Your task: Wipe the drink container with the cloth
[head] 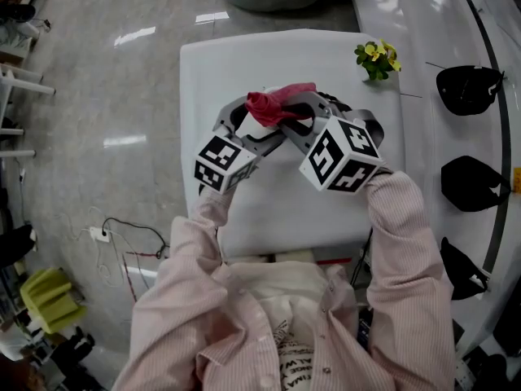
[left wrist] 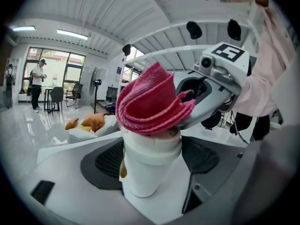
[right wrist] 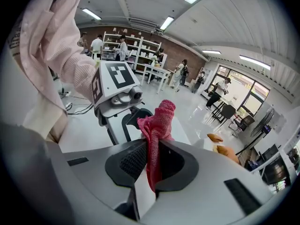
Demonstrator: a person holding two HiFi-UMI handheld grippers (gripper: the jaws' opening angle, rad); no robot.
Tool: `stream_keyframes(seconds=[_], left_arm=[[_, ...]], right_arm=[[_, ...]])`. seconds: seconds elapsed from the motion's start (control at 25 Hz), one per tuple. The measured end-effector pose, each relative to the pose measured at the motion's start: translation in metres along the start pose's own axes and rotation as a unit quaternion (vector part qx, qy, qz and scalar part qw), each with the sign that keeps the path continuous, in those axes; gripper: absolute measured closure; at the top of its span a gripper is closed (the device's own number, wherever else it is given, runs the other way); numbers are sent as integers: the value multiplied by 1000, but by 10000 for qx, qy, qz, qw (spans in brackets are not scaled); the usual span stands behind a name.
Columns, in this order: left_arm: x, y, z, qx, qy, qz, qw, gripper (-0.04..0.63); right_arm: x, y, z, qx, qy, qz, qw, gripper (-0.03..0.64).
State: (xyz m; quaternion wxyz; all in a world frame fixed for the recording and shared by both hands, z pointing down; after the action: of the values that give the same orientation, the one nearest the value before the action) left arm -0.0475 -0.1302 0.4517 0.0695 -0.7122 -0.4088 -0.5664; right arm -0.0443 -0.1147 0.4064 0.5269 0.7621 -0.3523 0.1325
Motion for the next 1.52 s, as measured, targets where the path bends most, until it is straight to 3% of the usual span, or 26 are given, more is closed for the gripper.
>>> stream_keyframes(seconds=[0.64,1.08,1.2,1.28,1.36,1.44,1.52], left_arm=[[0,1,0,28,-42,30,10000,207],[0,1,0,79,-59,56,9999,207],[0,0,0,87,-80,55,9999,207],[0,0,0,94,-83,60,9999,207],[-1,0,0,106,-81,70,9999,207],[0,0,-1,123,-90,84,9998,207],[0,0,0,136,-111,101,9998,207]], right_arm=[[2,-12,-18,-75,188,24,9998,571],[3,-19,-31,31,748,256,9969,571],[0,-26,-29,293,1032,486,9930,571],[1,-36,-22,714,1515,842,9823,571],[8,-47,-15,1278,2191,1242,9593,571],[20,-59,-10,1880,2932,1597,9237,571],[32,-68,-11,2374,3657,1901,8796,571]])
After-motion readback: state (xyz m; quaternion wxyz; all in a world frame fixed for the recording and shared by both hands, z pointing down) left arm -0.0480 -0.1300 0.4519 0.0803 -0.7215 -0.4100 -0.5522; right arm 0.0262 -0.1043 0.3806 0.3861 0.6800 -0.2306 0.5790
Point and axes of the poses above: the fingertips, and each gripper's own axes: y forward along the fingers, z to its right, x out of its underside, the point moved 1 cm from there along -y, backward along the fingers, and after that the axes turned 11 degrees about -y, right-handed, at the moved point
